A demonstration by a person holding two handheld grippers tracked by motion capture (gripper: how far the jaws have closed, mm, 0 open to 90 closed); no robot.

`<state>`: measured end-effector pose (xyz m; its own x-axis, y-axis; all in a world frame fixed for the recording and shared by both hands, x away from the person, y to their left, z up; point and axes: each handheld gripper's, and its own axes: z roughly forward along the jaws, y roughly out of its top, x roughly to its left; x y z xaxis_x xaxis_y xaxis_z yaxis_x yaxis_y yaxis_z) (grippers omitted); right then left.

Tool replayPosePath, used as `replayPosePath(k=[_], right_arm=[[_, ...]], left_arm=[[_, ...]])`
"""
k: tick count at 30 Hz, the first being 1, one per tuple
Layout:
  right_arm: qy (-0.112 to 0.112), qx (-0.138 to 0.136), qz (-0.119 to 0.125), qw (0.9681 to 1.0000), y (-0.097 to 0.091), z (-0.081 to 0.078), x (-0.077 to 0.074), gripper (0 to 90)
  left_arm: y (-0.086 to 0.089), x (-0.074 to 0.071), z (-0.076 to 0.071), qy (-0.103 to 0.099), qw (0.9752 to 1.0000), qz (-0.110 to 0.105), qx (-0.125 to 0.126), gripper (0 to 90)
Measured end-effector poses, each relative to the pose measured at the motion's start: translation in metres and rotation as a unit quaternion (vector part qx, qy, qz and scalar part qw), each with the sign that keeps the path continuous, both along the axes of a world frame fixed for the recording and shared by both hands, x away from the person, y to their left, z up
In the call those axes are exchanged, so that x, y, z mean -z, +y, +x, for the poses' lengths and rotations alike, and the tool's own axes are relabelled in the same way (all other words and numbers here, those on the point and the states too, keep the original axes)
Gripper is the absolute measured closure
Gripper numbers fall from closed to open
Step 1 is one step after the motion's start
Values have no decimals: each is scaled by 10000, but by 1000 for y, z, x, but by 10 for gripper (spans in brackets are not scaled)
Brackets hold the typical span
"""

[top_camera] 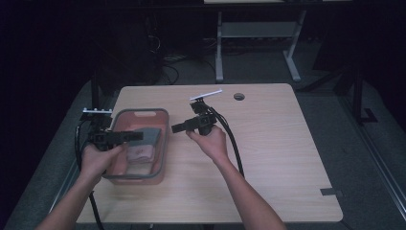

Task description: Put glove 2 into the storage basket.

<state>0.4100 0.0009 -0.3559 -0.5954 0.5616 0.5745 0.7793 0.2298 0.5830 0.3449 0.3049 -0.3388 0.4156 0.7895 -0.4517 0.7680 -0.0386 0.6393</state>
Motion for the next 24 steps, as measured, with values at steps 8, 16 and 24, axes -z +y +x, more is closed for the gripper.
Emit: replayPosePath(k=[8, 16, 24], right_arm=[[-55, 120, -32, 9999, -20, -1, -2, 502], [-34, 279, -60, 9996, -43, -5, 2, 493], [-11, 487, -41, 9988, -68, -10, 0, 481]], left_arm=[[-22, -7, 3, -66, 9997, -44, 238, 392], [-40, -9, 5, -139, 9992, -108, 352, 383], [-59, -12, 7, -202, 9985, -106, 489, 376]])
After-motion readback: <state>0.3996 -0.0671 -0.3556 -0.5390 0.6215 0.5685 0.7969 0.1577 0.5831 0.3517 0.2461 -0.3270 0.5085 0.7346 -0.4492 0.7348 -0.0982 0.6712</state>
